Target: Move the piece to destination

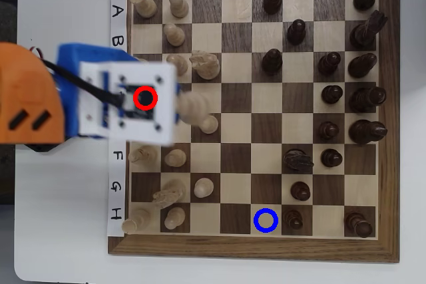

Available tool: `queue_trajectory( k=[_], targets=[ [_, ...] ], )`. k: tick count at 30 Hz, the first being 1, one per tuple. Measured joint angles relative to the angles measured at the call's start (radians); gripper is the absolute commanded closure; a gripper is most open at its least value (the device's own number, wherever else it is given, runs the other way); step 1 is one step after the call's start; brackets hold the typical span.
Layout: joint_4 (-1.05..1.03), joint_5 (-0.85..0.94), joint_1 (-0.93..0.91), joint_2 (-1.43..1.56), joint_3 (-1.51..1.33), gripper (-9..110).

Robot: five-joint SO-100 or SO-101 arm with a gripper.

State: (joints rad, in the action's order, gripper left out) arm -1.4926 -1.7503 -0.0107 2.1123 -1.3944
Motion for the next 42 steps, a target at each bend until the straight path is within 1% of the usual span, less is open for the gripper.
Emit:
queue_trajectory(
  k=[16,23,32,42],
  targets=[
    [0.120,0.075,-0.199,-0.522,0.430,101],
    [0.152,0.115,-0.276,-0.721,0.563,101],
    [0.152,0.129,-0.353,-0.904,0.629,101],
    [0.170,0.129,-0.393,-0.948,0.632,101]
  ],
)
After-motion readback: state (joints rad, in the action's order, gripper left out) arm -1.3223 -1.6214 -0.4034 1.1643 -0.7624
